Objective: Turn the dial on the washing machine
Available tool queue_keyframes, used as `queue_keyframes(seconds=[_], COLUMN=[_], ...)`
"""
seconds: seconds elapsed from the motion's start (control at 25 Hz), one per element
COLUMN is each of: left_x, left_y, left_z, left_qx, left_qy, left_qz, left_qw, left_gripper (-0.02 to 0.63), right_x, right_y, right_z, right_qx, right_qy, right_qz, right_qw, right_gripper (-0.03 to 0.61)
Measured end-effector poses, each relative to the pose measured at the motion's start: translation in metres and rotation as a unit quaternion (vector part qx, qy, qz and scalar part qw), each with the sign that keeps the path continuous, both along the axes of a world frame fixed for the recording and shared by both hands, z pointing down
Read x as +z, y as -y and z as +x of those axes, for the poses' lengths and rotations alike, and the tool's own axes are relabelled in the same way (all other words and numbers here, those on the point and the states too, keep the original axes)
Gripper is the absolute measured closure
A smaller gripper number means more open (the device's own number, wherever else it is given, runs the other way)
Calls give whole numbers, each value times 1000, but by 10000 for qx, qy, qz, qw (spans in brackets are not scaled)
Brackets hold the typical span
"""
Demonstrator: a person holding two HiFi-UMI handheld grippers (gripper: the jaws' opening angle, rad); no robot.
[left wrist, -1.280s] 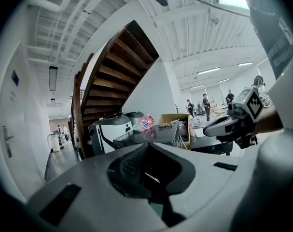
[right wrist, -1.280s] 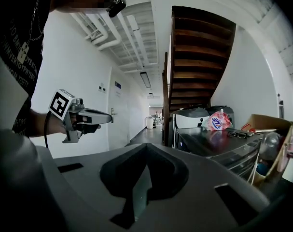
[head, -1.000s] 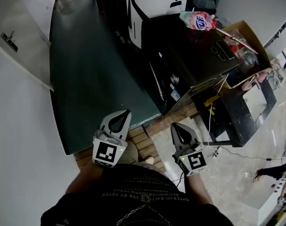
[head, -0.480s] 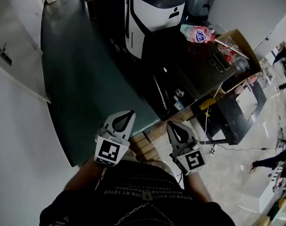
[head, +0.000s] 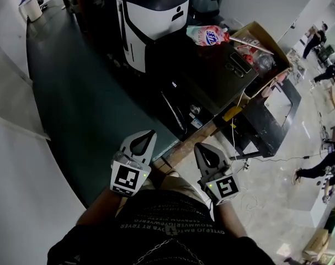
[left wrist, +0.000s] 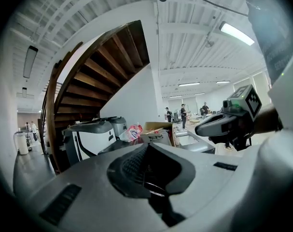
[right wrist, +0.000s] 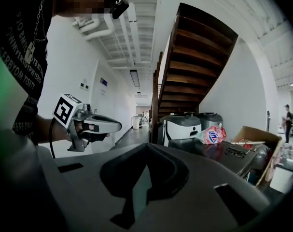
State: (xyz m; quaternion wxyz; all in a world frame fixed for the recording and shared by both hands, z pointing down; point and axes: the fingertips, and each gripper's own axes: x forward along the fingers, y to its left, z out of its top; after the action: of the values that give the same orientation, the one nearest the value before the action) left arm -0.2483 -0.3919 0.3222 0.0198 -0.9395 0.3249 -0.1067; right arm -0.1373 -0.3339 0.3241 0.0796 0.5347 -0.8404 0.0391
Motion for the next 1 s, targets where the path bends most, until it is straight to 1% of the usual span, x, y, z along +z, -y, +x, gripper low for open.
queue_keyframes(seconds=[0.16, 0.28, 0.4, 0.52, 0.6, 0.8, 1.0], left_x=[-2, -10, -20, -31, -33, -27, -20], left_y=[13, 20, 31, 33, 30, 24, 34], left_z=[36, 64, 91, 111, 119, 121, 117], left_qx=[113, 162, 108, 18, -45, -187, -275], left_qy=[149, 146, 163, 76, 59, 233, 318], left_qz=[50, 106, 197, 260, 286, 226, 75], left_qw=[9998, 9997, 9996, 9996, 9996, 9993, 9991], left_gripper=[607, 607, 607, 607, 607, 607, 607], right_x=[5, 4, 4, 4, 7, 14, 36], right_y=[12, 21, 32, 36, 37, 33, 41], right_z=[31, 60, 86, 105, 113, 120, 124], right_qx=[78, 109, 103, 27, -43, -174, -149], right_qy=[131, 192, 258, 306, 283, 393, 530], right_qz=[3, 27, 51, 43, 44, 20, -208], right_qw=[9999, 9998, 9996, 9995, 9996, 9991, 9983], right_gripper=[581, 581, 581, 581, 581, 581, 581])
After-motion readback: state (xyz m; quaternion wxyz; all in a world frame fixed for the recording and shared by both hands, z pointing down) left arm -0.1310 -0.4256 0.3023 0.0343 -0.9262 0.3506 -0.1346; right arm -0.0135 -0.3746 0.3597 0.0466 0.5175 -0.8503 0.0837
